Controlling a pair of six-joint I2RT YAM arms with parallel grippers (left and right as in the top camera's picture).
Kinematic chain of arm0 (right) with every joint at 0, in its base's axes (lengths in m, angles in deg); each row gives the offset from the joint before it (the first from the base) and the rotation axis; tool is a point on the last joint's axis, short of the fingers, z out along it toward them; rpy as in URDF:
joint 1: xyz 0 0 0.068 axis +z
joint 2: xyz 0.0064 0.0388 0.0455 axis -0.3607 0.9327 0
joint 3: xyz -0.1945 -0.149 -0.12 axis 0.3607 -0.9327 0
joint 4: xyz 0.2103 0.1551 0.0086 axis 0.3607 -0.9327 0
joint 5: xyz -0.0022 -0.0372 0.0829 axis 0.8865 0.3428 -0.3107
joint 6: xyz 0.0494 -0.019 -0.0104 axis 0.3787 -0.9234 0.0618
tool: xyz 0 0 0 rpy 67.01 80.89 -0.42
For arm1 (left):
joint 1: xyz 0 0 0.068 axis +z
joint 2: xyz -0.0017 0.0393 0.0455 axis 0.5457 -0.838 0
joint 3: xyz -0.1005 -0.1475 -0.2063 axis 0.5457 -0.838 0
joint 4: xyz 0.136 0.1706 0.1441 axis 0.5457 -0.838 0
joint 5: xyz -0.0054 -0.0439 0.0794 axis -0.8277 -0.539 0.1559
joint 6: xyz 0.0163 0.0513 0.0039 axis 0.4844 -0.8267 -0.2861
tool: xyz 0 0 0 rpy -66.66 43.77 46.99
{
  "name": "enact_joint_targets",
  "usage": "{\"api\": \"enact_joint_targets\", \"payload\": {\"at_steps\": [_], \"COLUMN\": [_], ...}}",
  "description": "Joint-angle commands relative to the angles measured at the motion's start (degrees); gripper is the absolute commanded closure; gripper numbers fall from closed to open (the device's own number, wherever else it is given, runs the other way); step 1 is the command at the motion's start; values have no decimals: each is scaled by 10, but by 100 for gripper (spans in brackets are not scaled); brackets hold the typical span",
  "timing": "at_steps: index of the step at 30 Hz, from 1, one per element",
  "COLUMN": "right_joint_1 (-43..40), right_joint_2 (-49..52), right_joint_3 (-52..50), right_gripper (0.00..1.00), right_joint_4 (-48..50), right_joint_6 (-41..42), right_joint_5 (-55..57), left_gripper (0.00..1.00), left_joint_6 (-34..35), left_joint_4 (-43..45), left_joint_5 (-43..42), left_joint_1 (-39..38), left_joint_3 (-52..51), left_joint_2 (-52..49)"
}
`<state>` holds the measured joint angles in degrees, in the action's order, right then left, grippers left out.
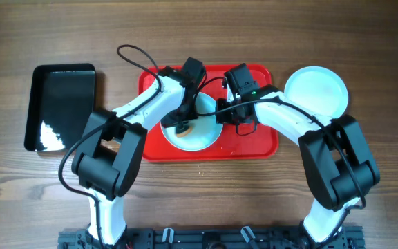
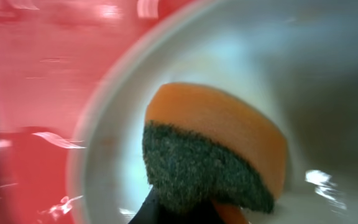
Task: Clean dirty plates on tray and stack at the side
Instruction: 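Scrub the plate with the sponge while the right gripper holds its rim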
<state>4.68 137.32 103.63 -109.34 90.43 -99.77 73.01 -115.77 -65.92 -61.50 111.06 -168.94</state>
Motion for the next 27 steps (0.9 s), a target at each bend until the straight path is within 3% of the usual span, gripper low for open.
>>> {"api": "enact_joint_targets", "payload": {"at_steps": [1,7,15,21,27], "right_joint_1": [-4,-4,-4,-4,-4], "right_joint_2": [24,24,24,23,16], "right_joint_3": [-10,-10,-10,-10,23], "right_gripper": [96,96,96,96,96], "right_joint_4": [-10,-10,-13,-14,-59], "right_joint_6": [2,2,2,2,0], "right_joint_5": [46,46,62,63,69], "left_gripper": [96,96,96,96,96], "left_joint_6": [3,3,19,38,58], "left_joint_4": [-49,-66,-75,-83,-108], "left_joint_5": [182,283,330,305,182], "left_joint_1": [21,32,31,32,32], "left_joint_3": [-22,-11,66,110,110], "left_joint_2": [-30,-28,-23,5,35]}}
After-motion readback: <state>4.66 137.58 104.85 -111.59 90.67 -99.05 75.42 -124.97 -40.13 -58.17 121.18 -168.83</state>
